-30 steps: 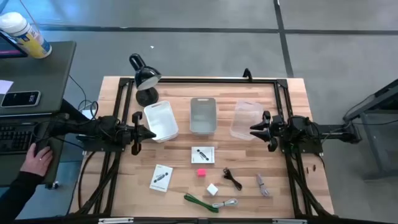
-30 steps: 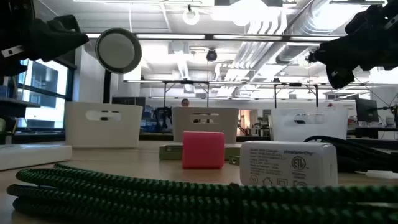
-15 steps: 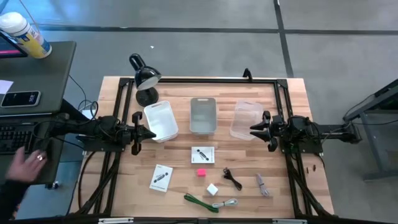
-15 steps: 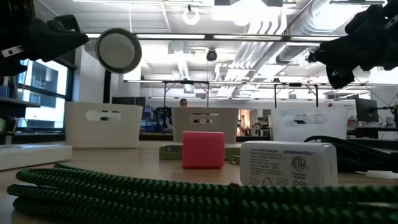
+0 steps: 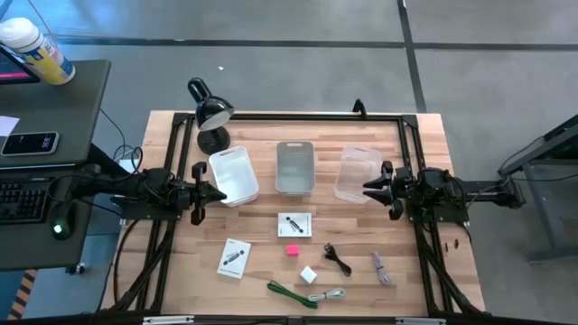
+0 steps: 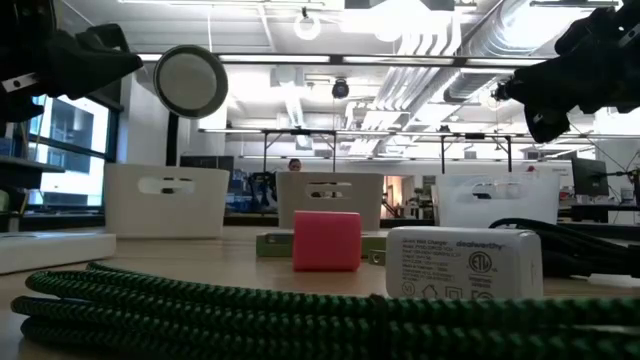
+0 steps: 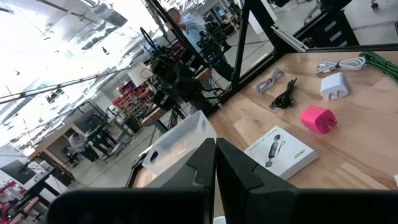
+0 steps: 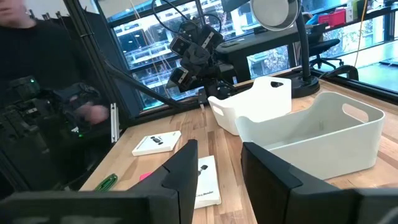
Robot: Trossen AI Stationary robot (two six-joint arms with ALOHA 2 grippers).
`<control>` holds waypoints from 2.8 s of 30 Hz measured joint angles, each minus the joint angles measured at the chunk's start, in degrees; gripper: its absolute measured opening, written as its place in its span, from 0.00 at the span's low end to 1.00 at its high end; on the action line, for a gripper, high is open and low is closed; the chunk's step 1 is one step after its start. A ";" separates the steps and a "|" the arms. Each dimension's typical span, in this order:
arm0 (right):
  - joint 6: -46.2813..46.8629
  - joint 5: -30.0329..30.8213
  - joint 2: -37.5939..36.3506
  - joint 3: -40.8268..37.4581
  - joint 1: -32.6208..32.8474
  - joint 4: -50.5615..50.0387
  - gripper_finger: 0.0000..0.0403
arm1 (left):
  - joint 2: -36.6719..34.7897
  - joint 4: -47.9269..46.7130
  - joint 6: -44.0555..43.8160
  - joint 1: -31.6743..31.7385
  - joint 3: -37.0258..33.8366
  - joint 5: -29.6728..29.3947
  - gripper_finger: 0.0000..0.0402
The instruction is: Pick and place items into bin
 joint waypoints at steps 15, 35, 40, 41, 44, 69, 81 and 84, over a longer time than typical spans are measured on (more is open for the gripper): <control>-0.02 0.02 0.01 0.00 -0.01 0.00 0.28 | 0.00 0.00 0.01 -0.01 0.00 0.01 0.01; 0.00 0.00 -0.01 0.00 0.01 0.00 0.28 | 0.00 0.27 -6.58 -0.01 0.00 0.18 0.01; 0.00 0.02 -0.01 0.00 0.00 0.00 0.28 | 0.00 0.84 -24.90 -0.01 0.02 0.62 0.01; 0.00 0.02 -0.01 0.00 -0.01 0.00 0.28 | 0.00 1.13 -27.09 -0.01 0.02 0.39 0.01; 0.00 0.01 0.00 0.00 0.01 0.00 0.28 | 0.00 5.04 -33.90 -0.01 0.02 -1.17 0.01; 43.18 10.70 0.00 0.00 -0.16 14.84 0.28 | 0.00 23.93 -49.23 -0.01 0.02 -3.71 0.01; 34.67 10.91 6.57 6.75 4.03 20.35 0.28 | 0.02 29.93 -50.67 -0.03 0.02 1.95 0.01; 33.45 8.73 11.40 10.32 5.13 20.50 0.28 | 0.02 29.54 -50.55 -0.03 0.02 2.61 0.01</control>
